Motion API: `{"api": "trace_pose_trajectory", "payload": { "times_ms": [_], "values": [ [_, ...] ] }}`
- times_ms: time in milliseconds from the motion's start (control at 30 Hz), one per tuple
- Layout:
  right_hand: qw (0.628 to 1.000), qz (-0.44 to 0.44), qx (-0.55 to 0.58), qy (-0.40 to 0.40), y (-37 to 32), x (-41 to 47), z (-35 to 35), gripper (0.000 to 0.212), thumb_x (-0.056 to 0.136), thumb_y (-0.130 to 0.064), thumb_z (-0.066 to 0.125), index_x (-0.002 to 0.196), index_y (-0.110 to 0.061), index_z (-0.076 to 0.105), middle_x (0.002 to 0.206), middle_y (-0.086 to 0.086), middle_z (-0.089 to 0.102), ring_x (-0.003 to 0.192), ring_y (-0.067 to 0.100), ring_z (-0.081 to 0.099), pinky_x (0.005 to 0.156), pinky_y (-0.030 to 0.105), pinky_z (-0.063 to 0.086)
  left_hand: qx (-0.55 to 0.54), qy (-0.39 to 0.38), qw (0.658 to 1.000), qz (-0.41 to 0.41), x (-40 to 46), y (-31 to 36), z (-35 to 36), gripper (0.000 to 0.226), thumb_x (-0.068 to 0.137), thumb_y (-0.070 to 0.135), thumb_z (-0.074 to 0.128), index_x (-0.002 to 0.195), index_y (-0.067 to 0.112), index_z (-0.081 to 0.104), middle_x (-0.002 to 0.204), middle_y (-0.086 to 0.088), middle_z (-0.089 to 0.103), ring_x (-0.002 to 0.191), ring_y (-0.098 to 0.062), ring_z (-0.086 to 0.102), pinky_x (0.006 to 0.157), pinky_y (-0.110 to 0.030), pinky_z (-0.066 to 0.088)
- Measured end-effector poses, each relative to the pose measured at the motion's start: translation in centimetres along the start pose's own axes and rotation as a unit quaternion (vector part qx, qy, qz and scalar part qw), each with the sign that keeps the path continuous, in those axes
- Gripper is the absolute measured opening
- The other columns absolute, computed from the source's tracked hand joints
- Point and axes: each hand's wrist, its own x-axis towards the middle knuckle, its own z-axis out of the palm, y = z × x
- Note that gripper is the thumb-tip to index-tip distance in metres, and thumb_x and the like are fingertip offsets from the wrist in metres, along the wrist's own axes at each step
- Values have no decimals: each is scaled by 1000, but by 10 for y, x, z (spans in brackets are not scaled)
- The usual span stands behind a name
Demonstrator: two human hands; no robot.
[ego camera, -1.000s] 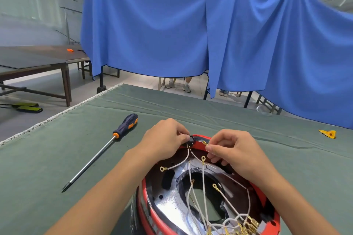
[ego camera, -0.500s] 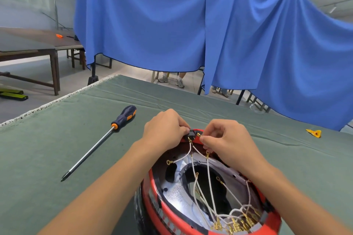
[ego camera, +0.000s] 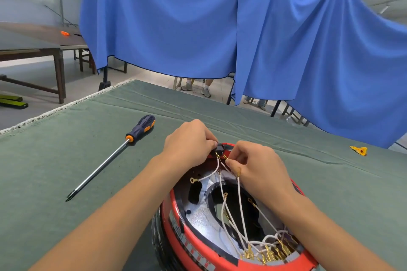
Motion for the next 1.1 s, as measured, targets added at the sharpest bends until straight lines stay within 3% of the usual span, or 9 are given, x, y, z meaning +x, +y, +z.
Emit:
{"api": "trace_pose_trajectory", "payload": {
  "times_ms": [200, 467, 733, 1100],
  "values": [
    [1000, -8, -15, -4, -1, -1, 1, 8, 88, -27, 61, 81, -29, 59, 79, -11, 66, 78, 12, 58, 68, 31, 49, -7, -3, 1000, 2, -1, 0, 0, 17, 90, 30, 60, 92, 34, 76, 94, 5, 72, 95, -18, 61, 78, -32, 50],
    [999, -19, -32, -2, -2, 0, 3, 11, 90, -29, 61, 80, -32, 55, 80, -10, 65, 77, 12, 58, 65, 28, 44, -7, -8, 1000, 6, -1, 0, -1, 18, 91, 29, 58, 100, 33, 74, 99, 5, 71, 97, -17, 61, 85, -38, 52],
    [997, -37, -74, 9, -3, 2, 5, 9, 90, -32, 59, 83, -31, 55, 83, -10, 66, 78, 13, 56, 65, 27, 36, 8, -9, 1000, 15, -2, 2, 0, 20, 92, 28, 56, 102, 31, 74, 99, 4, 72, 95, -17, 61, 82, -36, 53],
    [995, -55, -77, -11, -3, 6, 4, 9, 93, -28, 56, 94, -21, 62, 90, 0, 68, 85, 22, 60, 71, 31, 46, 0, -8, 1000, 18, 0, 1, -1, 20, 92, 26, 58, 102, 28, 74, 99, 2, 72, 94, -17, 62, 82, -36, 53]
  ]
}}
